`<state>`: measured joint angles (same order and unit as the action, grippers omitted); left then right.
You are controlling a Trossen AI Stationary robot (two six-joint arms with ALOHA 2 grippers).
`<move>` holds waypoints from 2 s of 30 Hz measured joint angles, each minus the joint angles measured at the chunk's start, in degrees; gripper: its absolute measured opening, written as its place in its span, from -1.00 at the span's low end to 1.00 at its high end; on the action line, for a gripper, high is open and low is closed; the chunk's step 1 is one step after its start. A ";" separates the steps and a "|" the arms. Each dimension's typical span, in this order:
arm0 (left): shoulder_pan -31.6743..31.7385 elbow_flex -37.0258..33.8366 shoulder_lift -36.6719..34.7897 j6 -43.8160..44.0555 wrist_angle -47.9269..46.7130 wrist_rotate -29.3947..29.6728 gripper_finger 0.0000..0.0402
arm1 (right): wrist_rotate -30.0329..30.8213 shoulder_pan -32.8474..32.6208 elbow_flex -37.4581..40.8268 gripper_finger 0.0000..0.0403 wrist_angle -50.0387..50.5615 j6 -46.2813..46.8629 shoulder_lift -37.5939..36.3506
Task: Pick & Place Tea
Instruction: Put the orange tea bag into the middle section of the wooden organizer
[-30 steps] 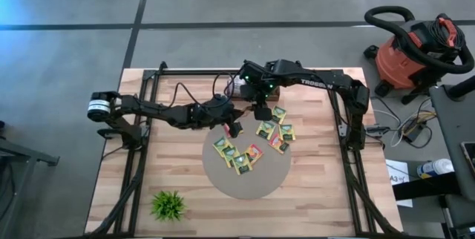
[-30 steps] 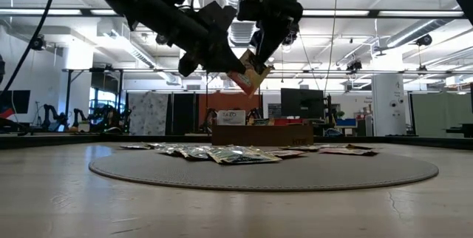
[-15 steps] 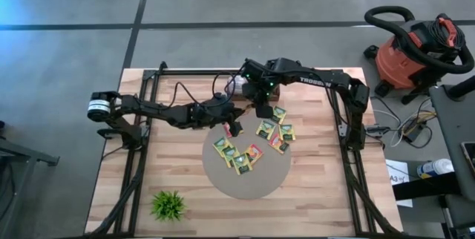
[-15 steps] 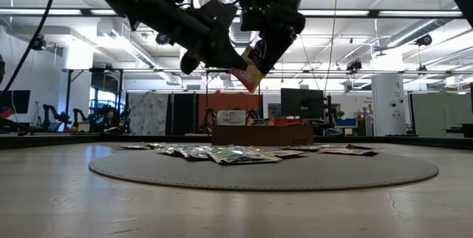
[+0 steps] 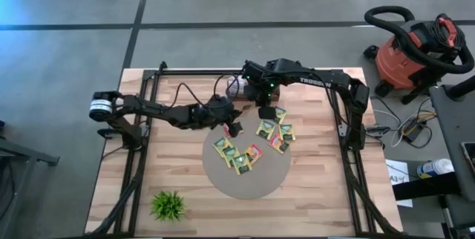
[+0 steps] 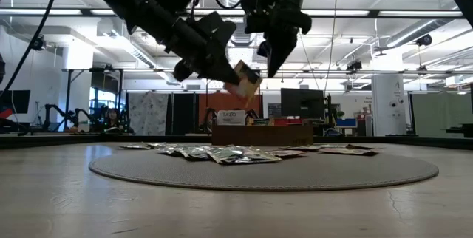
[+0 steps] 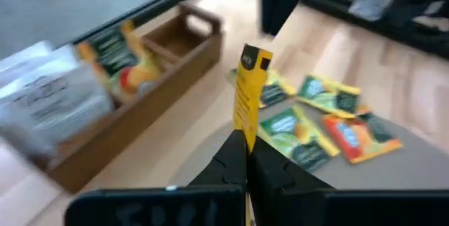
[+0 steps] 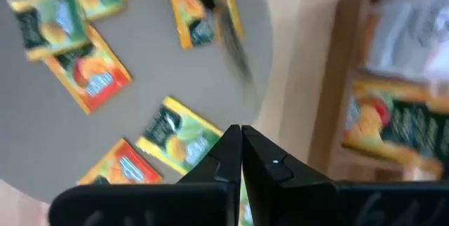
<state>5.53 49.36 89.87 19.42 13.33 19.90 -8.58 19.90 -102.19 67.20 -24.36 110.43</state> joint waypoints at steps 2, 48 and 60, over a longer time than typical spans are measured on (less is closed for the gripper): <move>0.03 0.00 0.00 0.62 -0.70 2.20 -0.92 | 0.79 0.20 0.00 -0.96 0.76 0.21 -0.02; -0.57 1.35 13.55 11.66 -2.90 -9.49 -0.72 | -8.61 2.23 27.58 0.00 -36.92 23.33 -0.57; -0.76 1.97 12.25 10.65 -6.81 -8.55 -0.72 | -11.58 3.47 28.42 0.00 -40.51 29.42 3.89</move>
<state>4.78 51.33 102.12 30.06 6.51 11.35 -20.16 23.37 -73.78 26.68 5.07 114.32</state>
